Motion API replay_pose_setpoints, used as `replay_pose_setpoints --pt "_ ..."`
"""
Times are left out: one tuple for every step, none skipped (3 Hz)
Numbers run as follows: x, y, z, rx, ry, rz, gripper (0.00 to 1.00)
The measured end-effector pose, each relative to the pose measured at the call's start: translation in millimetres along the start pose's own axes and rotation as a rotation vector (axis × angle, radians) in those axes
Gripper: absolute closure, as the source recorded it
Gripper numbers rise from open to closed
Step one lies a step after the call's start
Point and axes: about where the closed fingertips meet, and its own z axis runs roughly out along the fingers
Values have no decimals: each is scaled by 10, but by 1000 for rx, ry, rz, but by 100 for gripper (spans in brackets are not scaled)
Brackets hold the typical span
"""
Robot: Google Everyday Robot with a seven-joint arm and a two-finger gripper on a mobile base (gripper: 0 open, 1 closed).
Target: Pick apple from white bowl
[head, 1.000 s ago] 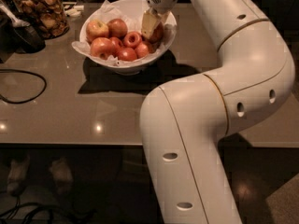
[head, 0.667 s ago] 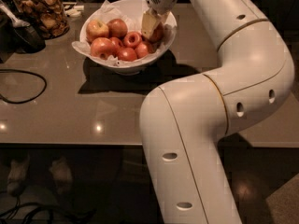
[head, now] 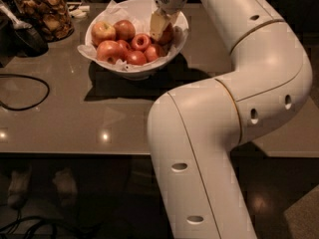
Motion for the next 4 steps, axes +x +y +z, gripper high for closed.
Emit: replay_pose_setpoints --pt "-55 21 -74 15 0 -5 100" --pt "-106 35 -155 30 -3 -8 100" --pt "-148 54 -200 34 -7 -11 100" --pt "-190 78 -250 33 -20 -17 100"
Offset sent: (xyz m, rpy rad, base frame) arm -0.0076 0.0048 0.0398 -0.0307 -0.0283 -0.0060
